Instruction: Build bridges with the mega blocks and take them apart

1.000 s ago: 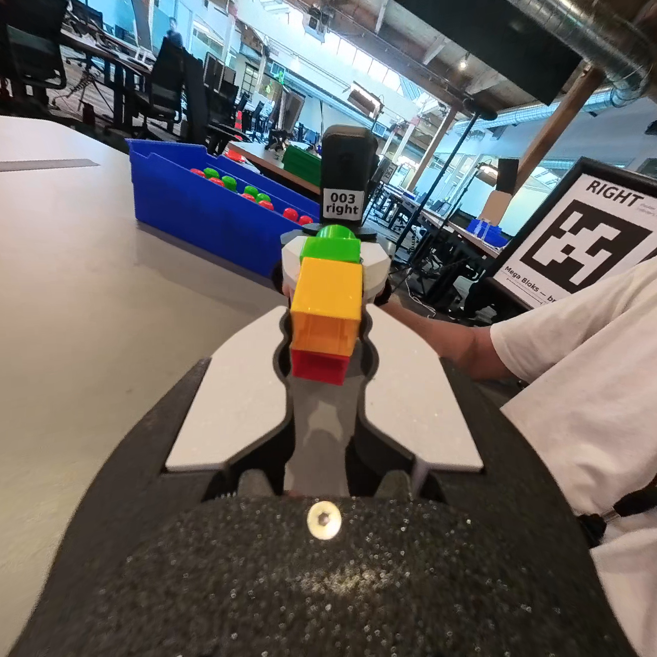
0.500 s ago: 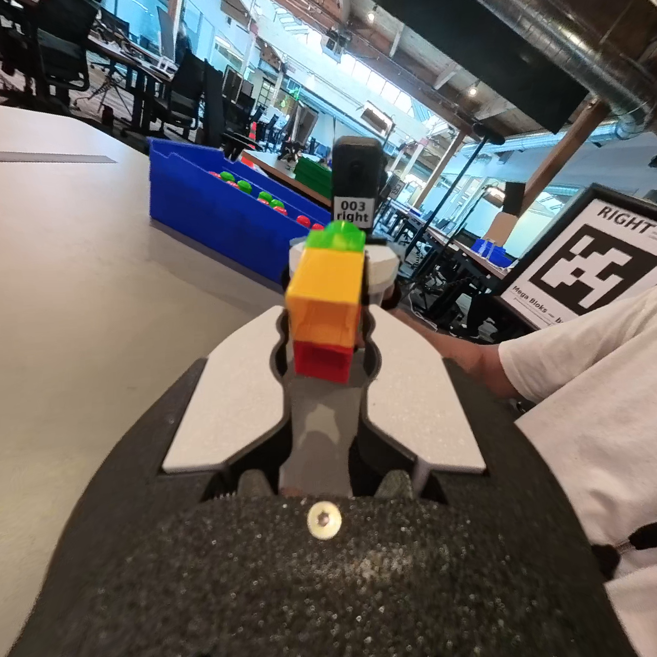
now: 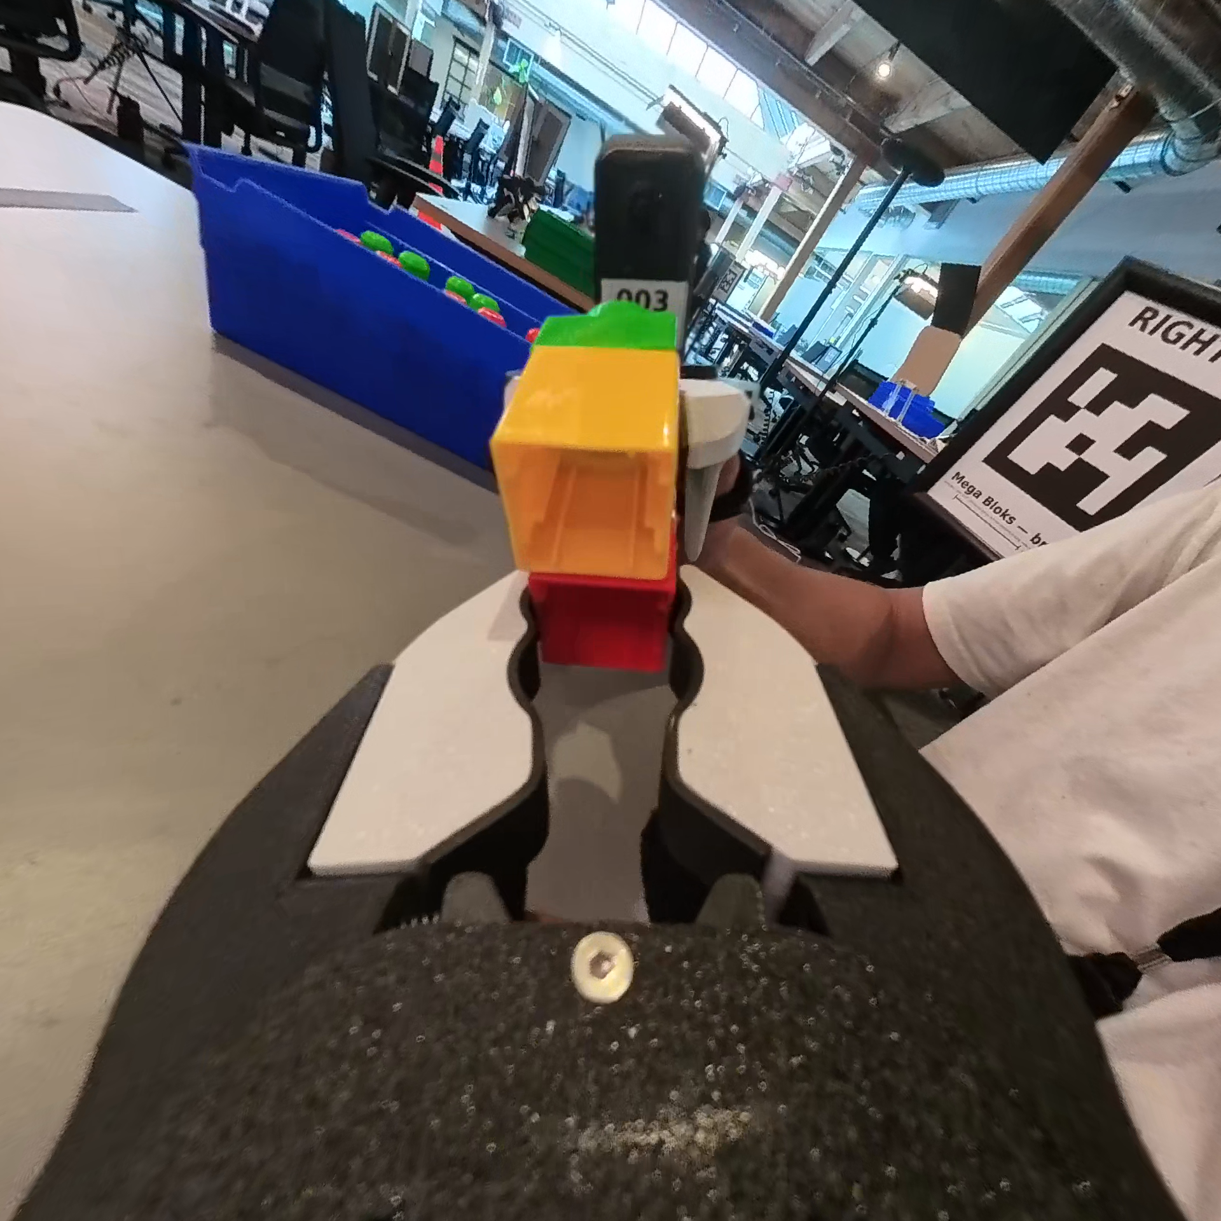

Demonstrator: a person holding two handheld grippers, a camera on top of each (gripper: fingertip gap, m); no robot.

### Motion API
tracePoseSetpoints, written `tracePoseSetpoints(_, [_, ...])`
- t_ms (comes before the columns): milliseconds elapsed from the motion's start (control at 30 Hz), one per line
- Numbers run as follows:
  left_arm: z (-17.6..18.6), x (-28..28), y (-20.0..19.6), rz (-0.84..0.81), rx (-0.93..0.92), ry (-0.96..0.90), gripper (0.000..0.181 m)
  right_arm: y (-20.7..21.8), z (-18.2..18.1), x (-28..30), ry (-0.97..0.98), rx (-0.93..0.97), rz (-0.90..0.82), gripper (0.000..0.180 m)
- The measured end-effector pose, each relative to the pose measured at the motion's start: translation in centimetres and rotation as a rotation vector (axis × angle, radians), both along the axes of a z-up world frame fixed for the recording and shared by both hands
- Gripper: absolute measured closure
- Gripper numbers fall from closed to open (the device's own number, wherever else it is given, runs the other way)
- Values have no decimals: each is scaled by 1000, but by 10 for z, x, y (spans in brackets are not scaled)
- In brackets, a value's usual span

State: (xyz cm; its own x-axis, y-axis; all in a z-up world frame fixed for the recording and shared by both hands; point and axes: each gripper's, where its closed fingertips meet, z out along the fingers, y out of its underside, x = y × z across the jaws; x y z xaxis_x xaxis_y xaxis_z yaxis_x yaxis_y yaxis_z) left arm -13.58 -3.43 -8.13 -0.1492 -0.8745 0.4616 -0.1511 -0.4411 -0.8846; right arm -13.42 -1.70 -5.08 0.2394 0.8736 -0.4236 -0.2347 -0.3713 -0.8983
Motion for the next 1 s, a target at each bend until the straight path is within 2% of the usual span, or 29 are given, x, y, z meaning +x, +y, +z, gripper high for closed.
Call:
tracePoseSetpoints(100, [1,-2,0,-13,-3,-5,145,-2,-1,-1,-10,-8,20,143])
tracePoseSetpoints(167, [5,-4,0,-18,-6,-26,146,-1,-4,3,-38,-11,7,131])
tracePoseSetpoints(333, [3,-7,6,6,-5,-13,146,-4,-8,6,-62,-17,34,147])
tracePoseSetpoints(1000, [-5,-4,6,-17,-23,31,146,-2,-14,5,-84,-68,39,148])
